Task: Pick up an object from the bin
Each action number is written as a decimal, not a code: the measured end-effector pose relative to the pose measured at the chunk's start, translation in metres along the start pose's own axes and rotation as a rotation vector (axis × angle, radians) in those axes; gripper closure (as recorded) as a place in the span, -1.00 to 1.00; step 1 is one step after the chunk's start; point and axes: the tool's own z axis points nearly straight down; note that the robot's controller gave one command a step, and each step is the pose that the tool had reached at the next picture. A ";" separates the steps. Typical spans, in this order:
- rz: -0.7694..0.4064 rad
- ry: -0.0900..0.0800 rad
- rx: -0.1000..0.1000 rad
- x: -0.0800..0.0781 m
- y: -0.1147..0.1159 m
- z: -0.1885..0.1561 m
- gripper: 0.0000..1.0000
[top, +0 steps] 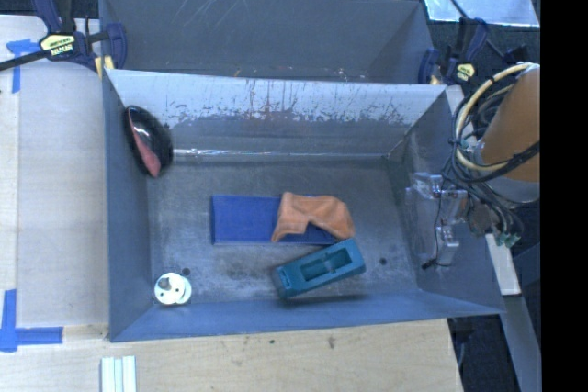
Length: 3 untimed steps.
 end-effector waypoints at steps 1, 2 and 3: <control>-0.003 -0.008 0.002 -0.002 0.001 -0.005 -1.00; -0.028 -0.015 0.004 -0.035 0.045 0.046 -1.00; -0.090 -0.004 0.003 -0.065 0.083 0.074 -1.00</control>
Offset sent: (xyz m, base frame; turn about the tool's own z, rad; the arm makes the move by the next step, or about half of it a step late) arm 0.0480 0.0730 -0.0790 -0.0489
